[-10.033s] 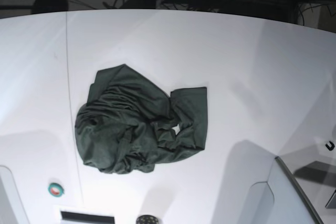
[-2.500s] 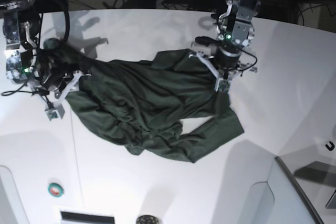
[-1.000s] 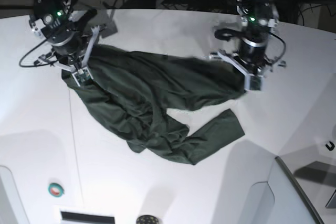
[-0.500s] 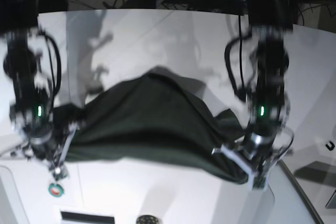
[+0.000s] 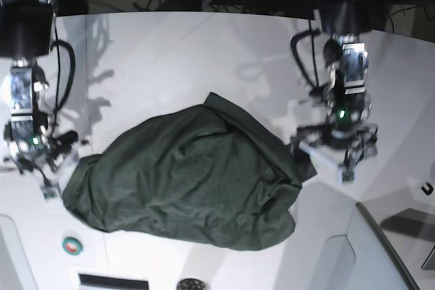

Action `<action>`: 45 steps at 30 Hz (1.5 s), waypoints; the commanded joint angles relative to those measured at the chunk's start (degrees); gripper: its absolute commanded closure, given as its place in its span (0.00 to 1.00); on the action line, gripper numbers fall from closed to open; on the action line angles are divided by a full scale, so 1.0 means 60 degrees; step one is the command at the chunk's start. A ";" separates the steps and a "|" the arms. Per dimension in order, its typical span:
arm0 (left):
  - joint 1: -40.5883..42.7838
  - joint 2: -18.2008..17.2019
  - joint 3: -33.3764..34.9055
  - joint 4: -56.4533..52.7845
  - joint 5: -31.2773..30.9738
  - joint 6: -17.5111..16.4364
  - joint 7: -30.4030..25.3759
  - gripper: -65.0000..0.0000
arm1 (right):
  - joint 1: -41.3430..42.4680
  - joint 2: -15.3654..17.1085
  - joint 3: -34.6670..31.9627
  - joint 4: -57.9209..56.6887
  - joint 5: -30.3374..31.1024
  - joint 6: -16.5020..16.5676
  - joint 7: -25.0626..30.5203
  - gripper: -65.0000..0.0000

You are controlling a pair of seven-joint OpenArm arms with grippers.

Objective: Layout the t-shirt on the table in an organized manner, then fold the t-shirt properly
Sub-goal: 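Grasp the shirt with both grippers and lift it off the table, then lay the shirt down and pull a corner outward with the right gripper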

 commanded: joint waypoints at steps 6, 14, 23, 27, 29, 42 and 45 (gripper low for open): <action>0.1856 -0.0154 -0.0096 0.0980 -0.0002 -0.0786 -0.0104 0.00 | -0.0348 -0.0873 0.1562 -0.0562 0.0009 0.0020 0.1677 0.45; 0.3262 -0.0110 -0.1063 0.1932 -0.0192 -0.1269 -0.0104 0.00 | 0.1425 -0.0419 0.2178 -0.3537 0.2617 0.0826 0.2175 0.45; 0.4141 -0.0637 -0.1883 0.2372 -0.4778 -0.1269 -0.0001 0.00 | 0.2890 -0.0038 0.2764 -0.6511 0.3613 0.0884 0.2879 0.45; 0.4303 -0.0901 -0.1458 0.2430 -0.5042 -0.1269 -0.0001 0.00 | 0.2904 -0.0067 0.2734 -0.6819 0.3994 0.0987 0.2893 0.45; 0.4303 -0.0930 -0.1400 0.2372 -0.5057 -0.1269 -0.0001 0.00 | 0.2919 -0.0185 0.2778 -0.6921 0.4009 0.1324 0.2893 0.45; 0.4317 -0.0930 -0.1400 0.2430 -0.5071 -0.1284 -0.0001 0.00 | 0.2963 -0.0360 0.2793 -0.7112 0.4009 0.1485 0.2893 0.72; 0.4317 -0.0930 -0.1444 0.2430 -0.5071 -0.1284 -0.0001 0.00 | 0.2963 -0.0346 0.2793 -0.7112 0.4009 0.1485 0.2893 1.00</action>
